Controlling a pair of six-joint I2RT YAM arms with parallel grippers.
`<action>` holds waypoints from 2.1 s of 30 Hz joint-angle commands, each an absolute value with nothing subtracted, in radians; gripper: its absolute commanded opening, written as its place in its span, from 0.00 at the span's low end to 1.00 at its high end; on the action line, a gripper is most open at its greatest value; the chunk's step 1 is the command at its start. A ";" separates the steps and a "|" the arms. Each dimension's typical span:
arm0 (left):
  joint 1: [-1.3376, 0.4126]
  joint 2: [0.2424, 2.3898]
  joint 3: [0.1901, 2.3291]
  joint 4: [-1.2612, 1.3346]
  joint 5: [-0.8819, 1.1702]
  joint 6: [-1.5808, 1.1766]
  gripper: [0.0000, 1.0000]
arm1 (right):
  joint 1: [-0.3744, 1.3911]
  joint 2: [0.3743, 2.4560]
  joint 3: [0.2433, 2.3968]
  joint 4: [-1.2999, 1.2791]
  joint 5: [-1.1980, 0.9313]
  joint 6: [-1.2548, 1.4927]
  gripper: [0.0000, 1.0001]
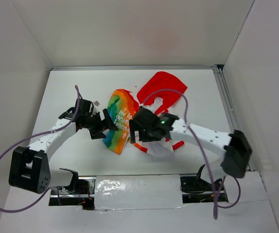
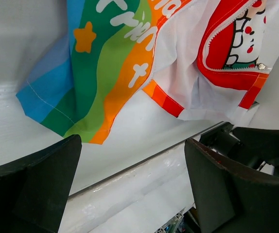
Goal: Zip up the jacket
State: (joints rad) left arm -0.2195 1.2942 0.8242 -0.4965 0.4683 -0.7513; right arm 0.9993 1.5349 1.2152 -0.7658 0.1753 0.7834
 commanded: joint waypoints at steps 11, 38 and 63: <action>-0.284 1.448 0.868 -0.376 0.503 -0.709 0.99 | 0.585 1.063 0.830 -0.674 0.152 0.799 1.00; -0.229 1.439 0.838 -0.377 0.545 -0.704 0.99 | 1.222 1.595 1.051 -0.572 0.238 0.667 0.24; -0.334 1.500 0.764 -0.281 0.612 -0.690 0.99 | 0.686 1.523 0.721 -0.277 -0.087 0.744 0.96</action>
